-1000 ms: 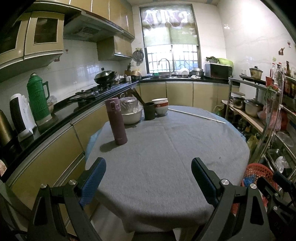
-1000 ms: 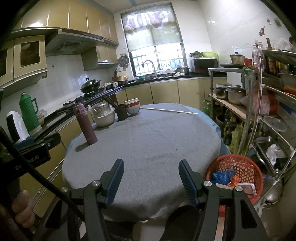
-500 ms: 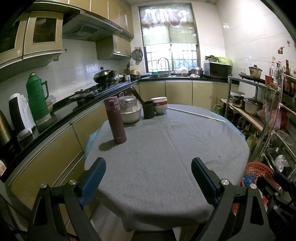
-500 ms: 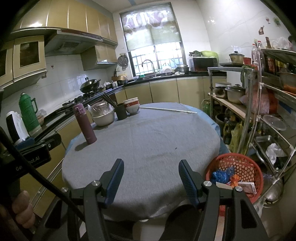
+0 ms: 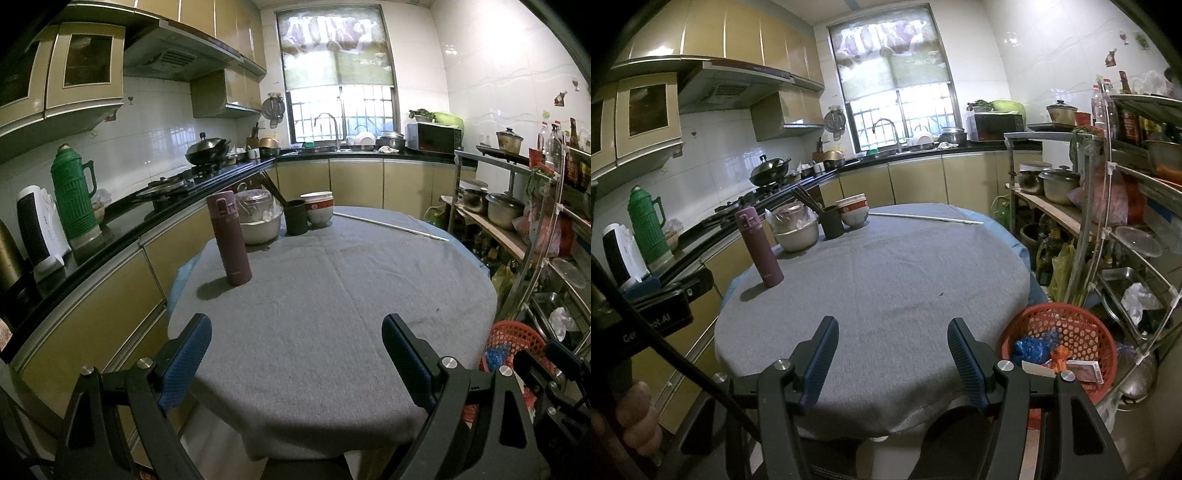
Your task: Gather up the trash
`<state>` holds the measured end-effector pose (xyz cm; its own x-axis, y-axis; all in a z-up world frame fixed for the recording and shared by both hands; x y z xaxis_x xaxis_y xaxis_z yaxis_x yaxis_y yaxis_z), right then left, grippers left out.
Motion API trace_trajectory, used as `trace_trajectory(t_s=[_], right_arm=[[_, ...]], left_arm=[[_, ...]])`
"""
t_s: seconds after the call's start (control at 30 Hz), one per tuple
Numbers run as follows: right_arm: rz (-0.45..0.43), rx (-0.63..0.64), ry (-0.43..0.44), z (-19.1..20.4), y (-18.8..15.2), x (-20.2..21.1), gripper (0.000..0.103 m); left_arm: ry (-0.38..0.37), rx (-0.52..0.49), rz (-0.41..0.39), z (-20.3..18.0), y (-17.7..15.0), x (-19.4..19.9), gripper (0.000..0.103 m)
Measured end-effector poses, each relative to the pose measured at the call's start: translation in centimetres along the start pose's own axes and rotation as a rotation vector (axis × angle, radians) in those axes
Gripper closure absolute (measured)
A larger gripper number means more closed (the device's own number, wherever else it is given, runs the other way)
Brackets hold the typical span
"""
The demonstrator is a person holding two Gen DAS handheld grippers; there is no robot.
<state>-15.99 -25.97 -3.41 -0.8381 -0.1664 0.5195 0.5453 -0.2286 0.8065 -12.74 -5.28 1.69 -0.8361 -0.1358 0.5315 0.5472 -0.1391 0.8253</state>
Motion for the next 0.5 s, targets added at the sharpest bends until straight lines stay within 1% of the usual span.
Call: trace_trajectory(t_s=[0.5], right_arm=[[0.0,-0.001,0.001,-0.02,-0.01,0.0,0.037]], left_arm=[[0.0,0.002,0.005,0.21,-0.14,-0.32,0.01]])
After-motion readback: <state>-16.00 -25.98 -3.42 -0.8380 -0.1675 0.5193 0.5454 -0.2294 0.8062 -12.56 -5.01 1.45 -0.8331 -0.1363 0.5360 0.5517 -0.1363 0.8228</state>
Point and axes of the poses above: each gripper's, at about its wrist camera, not at the fingertips, and x roughly against the way its jaws point, z to its left, y to its top, the point moved 6 cm from there along -x, roughly the way its jaws point, and after that the axes turned 12 degrees about z, right-handed, at the moved point
